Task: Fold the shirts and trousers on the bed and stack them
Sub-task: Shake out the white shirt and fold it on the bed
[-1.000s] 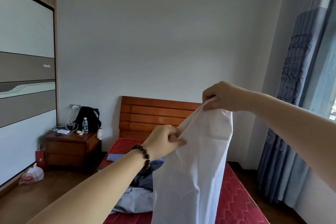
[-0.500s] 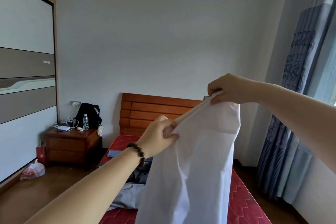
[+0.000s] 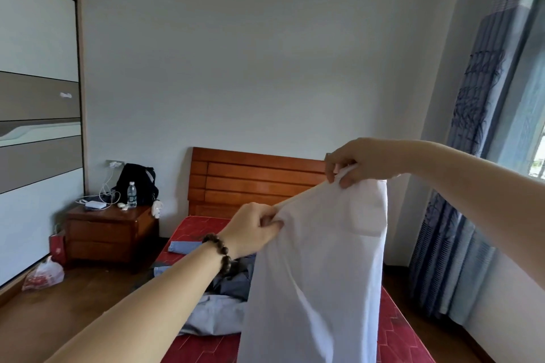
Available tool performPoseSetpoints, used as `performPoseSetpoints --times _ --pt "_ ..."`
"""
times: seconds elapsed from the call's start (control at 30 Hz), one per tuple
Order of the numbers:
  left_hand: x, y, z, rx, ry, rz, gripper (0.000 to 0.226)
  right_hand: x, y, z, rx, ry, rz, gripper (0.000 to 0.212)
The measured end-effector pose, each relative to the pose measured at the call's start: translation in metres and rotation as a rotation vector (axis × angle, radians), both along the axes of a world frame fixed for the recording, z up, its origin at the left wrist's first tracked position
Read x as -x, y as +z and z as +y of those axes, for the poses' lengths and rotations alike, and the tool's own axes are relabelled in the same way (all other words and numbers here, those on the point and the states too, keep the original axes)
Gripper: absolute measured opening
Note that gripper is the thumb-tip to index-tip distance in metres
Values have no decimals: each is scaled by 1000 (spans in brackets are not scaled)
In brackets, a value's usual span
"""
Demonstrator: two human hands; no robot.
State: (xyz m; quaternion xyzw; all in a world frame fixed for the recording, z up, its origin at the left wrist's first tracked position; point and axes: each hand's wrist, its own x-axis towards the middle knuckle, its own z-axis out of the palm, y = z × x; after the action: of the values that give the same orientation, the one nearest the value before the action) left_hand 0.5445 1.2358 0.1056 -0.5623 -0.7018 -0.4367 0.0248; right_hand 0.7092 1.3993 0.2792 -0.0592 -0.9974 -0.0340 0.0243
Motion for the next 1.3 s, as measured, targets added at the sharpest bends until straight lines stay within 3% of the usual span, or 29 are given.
performPoseSetpoints --times 0.17,0.3,0.47,0.57,0.63,0.7,0.73,0.77,0.9,1.03,1.3 --pt "2 13 -1 -17 -109 -100 35 -4 -3 8 19 -41 -94 26" --pt "7 17 -3 15 -162 -170 30 -9 -5 19 23 -116 20 18" --pt "8 26 -1 218 -129 56 6 -5 -7 20 -2 -94 74 28" --pt "18 36 -7 -167 5 108 6 1 5 20 -181 -76 327 21" --pt "17 23 -8 -197 -15 67 5 6 -3 19 -185 -74 468 14" --pt "8 1 -5 108 -7 100 7 15 -27 11 -287 -106 230 17" --pt "9 -8 -5 172 18 106 12 20 -36 10 -305 -117 121 19" --pt "14 -12 -6 137 45 72 15 21 -38 9 -287 -120 100 20" --pt "26 -16 -14 -186 62 -70 12 27 -17 7 -229 -89 341 12" --pt "6 -46 -2 -208 104 -83 15 39 -14 -9 -342 -19 230 10" --pt "-27 -118 14 -223 135 -211 25 48 -3 -19 -373 -2 232 9"
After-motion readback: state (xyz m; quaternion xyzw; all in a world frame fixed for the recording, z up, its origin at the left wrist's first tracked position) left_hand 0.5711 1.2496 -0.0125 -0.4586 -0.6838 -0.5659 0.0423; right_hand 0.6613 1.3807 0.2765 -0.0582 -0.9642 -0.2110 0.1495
